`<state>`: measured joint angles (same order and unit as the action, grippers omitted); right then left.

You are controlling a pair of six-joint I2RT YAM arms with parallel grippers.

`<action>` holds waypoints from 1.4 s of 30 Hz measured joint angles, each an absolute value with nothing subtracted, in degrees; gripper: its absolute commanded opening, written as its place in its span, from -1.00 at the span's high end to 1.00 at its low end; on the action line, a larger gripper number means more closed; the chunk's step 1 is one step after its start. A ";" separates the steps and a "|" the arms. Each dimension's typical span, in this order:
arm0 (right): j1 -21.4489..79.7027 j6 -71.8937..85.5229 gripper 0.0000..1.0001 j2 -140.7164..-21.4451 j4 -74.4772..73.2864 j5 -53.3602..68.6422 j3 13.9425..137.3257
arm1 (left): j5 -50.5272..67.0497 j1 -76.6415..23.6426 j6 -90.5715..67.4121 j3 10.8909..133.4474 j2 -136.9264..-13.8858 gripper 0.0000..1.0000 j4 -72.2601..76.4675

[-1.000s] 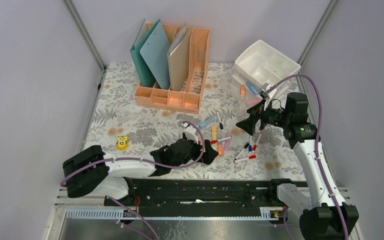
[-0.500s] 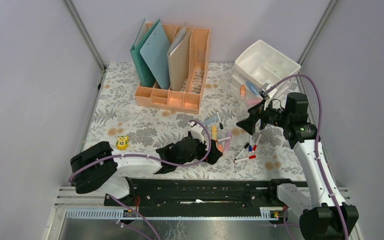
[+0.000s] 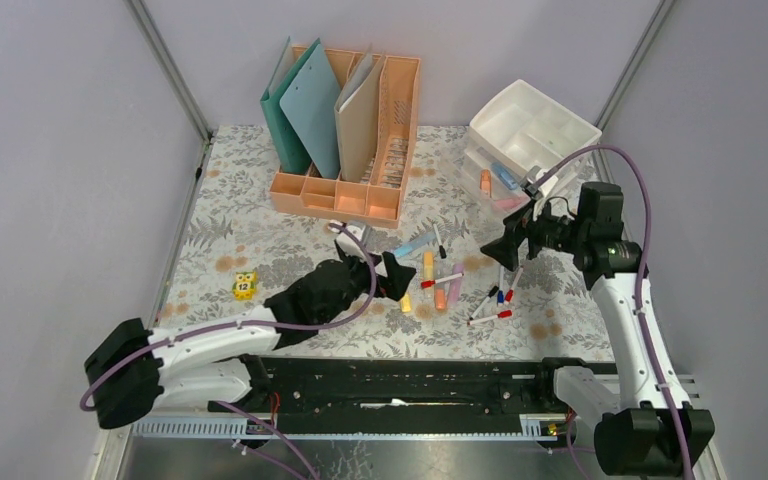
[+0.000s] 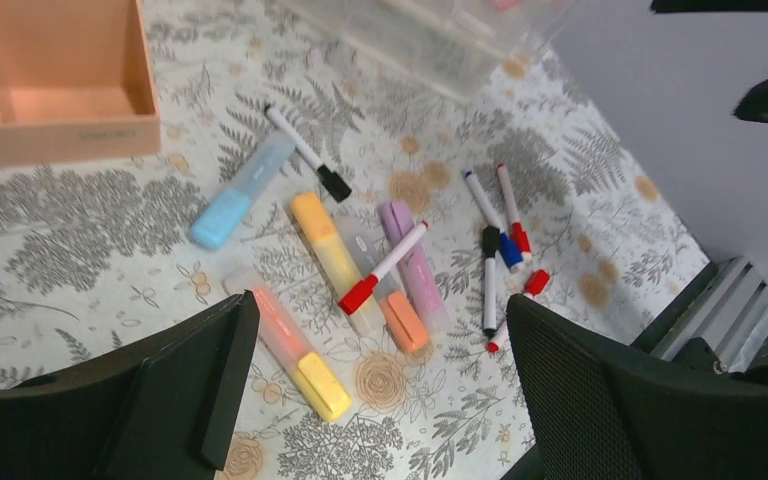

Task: Organize the desk
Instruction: Close the drawer in the storage box.

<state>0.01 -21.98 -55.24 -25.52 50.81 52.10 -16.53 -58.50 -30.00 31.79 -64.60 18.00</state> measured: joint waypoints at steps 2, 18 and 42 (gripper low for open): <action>-1.08 -25.10 -0.99 -56.84 -29.43 52.01 54.81 | -16.82 -58.30 -28.32 30.26 -61.28 -0.97 19.46; -1.96 -33.71 -0.99 -65.30 -38.89 56.53 67.29 | -15.18 -53.91 -13.76 27.42 -65.41 -0.97 29.23; -4.62 -34.02 -0.99 -67.61 -39.75 56.62 65.84 | -0.47 -46.44 -18.65 32.60 -71.16 -0.97 27.83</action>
<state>-4.62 -34.02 -67.61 -39.75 56.62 65.84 -0.47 -46.44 -18.65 32.60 -71.16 27.83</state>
